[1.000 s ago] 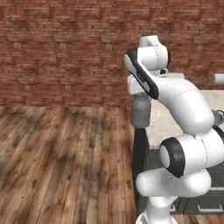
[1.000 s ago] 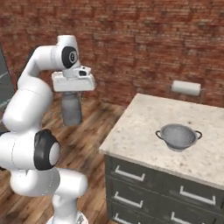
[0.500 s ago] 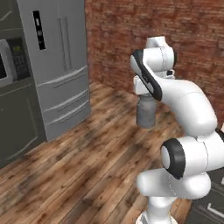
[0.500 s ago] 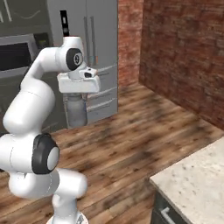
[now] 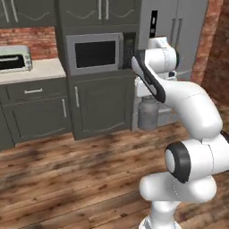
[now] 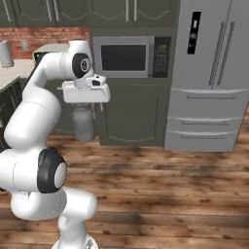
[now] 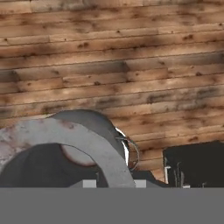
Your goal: Pick the colander and jug and place them in the sink. Then turn on the water.
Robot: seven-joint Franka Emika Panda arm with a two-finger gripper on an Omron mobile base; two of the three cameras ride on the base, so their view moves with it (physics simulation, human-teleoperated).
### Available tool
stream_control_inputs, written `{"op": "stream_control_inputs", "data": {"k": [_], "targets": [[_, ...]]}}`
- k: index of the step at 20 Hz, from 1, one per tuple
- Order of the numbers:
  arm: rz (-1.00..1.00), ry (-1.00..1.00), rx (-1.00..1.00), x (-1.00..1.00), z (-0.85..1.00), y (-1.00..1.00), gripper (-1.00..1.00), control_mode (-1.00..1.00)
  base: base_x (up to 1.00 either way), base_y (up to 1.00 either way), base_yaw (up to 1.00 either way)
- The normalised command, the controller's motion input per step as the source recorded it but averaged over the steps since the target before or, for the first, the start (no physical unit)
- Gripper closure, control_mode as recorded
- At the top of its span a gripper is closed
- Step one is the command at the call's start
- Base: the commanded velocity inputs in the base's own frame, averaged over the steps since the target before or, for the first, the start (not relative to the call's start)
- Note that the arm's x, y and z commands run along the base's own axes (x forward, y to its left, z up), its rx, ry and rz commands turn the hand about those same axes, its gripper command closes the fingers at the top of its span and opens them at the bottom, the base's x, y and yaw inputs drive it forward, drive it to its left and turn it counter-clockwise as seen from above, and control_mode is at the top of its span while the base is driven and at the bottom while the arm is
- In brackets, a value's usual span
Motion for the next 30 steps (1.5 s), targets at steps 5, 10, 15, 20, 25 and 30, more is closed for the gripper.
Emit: {"op": "stream_control_inputs", "data": {"k": [5,10,15,20,25,30], "targets": [[0.00,0.00,0.00,0.00,0.00,0.00,1.00,1.00,0.08,0.21,0.93],[0.00,0.00,0.00,0.00,0.00,0.00,1.00,1.00,0.16,0.10,0.93],[0.00,0.00,0.00,0.00,0.00,0.00,1.00,1.00,0.35,0.04,0.87],[0.00,0.00,0.00,0.00,0.00,0.00,1.00,1.00,0.50,0.00,0.91],[0.00,0.00,0.00,0.00,0.00,0.00,1.00,1.00,0.69,0.00,0.88],[0.00,0.00,0.00,0.00,0.00,0.00,1.00,1.00,0.58,-0.27,0.80]]}}
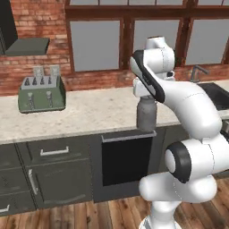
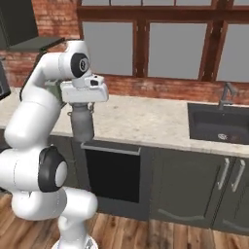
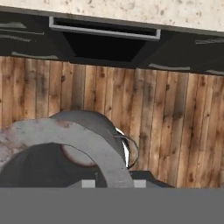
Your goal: Pick the colander and jug and place them in the sink. Then turn on the water.
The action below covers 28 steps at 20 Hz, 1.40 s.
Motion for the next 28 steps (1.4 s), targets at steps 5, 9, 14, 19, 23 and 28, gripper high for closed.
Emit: {"op": "stream_control_inputs", "data": {"k": [5,9,14,19,23,28], "targets": [[0.00,0.00,0.00,0.00,0.00,0.00,1.00,1.00,0.13,-0.99,0.27],[0.00,0.00,0.00,0.00,0.00,0.00,1.00,1.00,0.00,-1.00,0.06],[0.00,0.00,0.00,0.00,0.00,0.00,1.00,1.00,0.05,-1.00,0.03],[0.00,0.00,0.00,0.00,0.00,0.00,1.00,1.00,0.19,-1.00,-0.01],[0.00,0.00,0.00,0.00,0.00,0.00,1.00,1.00,0.15,-1.00,-0.03],[0.00,0.00,0.00,0.00,0.00,0.00,1.00,1.00,0.42,-0.94,0.01]]}}
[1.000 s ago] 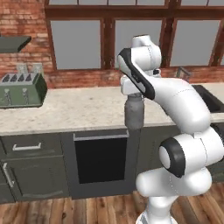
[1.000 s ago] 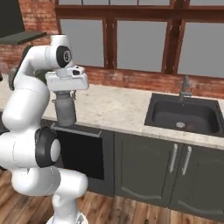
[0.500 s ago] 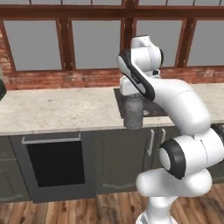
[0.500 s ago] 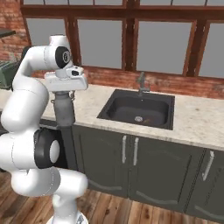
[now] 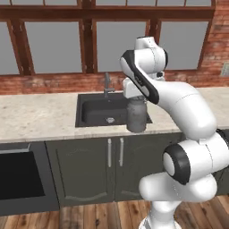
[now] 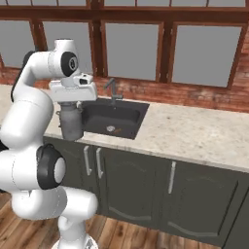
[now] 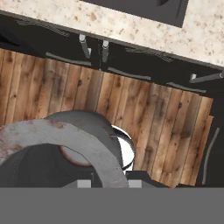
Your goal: Pick the colander and jug and place them in the sink. Then turn on the water.
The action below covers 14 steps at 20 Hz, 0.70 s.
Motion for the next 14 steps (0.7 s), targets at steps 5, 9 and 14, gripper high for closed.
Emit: {"op": "stream_control_inputs", "data": {"k": [5,9,14], "targets": [[0.00,0.00,0.00,0.00,0.00,0.00,1.00,1.00,0.97,-0.62,0.19],[0.00,0.00,0.00,0.00,0.00,0.00,1.00,1.00,1.00,-0.04,0.07],[0.00,0.00,0.00,0.00,0.00,0.00,1.00,1.00,0.92,0.28,-0.21]]}}
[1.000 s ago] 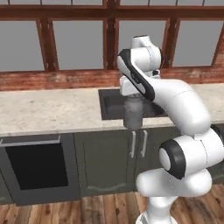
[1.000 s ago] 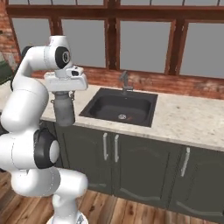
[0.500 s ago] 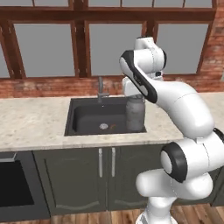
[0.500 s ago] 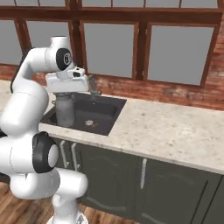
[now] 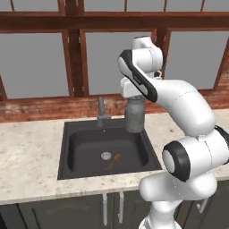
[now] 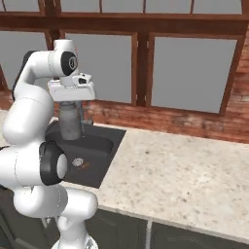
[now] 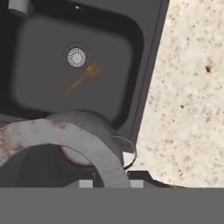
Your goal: Pick the colander and jug and place them in the sink. Then turn on the water.
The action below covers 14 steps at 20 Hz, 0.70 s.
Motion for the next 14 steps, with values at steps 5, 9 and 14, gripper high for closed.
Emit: {"op": "stream_control_inputs", "data": {"k": [5,9,14], "targets": [[0.00,0.00,0.00,0.00,0.00,0.00,1.00,1.00,0.54,0.50,-0.64],[0.00,0.00,0.00,0.00,0.00,0.00,1.00,1.00,0.37,0.43,-0.50],[0.00,0.00,0.00,0.00,0.00,0.00,1.00,1.00,-0.46,0.18,0.11]]}}
